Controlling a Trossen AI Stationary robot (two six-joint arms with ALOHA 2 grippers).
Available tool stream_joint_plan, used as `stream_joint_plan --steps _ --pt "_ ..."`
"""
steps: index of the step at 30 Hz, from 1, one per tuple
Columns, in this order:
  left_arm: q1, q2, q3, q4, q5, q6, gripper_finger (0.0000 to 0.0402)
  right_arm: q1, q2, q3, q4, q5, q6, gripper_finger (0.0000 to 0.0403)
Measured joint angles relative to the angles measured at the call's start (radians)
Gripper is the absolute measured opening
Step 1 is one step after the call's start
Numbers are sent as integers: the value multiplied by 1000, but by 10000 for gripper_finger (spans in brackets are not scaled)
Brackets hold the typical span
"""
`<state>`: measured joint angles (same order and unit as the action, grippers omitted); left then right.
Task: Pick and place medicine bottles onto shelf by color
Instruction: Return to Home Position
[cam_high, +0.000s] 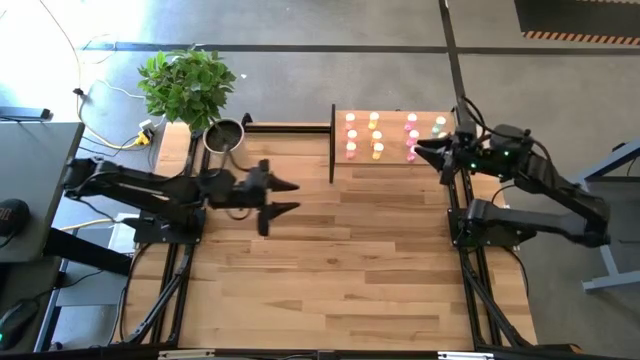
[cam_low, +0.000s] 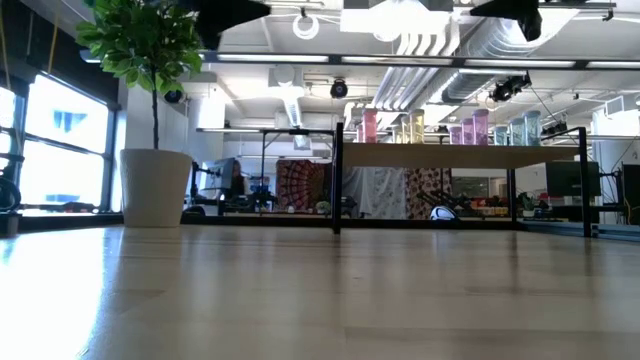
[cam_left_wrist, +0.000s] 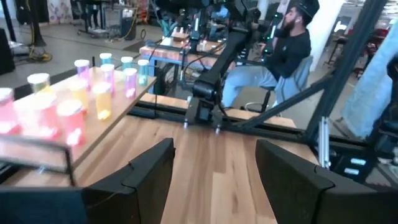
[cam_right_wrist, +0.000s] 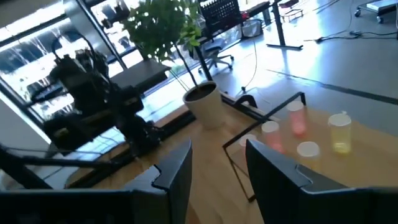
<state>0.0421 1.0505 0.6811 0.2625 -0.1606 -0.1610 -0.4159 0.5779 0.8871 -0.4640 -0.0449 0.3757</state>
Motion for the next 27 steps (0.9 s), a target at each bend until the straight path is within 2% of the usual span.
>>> stream_joint_plan --steps 5,10,16,22,27 --pt "-14 -188 -175 -2 0 4 216 29 11 -12 96 44 80 142" --pt "-20 -366 -330 -4 -4 -9 216 58 29 -12 177 45 143 142" --pt "-20 -560 -483 -8 -1 -19 216 97 47 -13 227 45 141 142" --pt "-5 -712 -602 -33 -5 -31 216 105 26 -13 258 45 93 142" --pt "-1 -781 -670 -40 3 -46 216 105 -38 -7 258 45 47 142"
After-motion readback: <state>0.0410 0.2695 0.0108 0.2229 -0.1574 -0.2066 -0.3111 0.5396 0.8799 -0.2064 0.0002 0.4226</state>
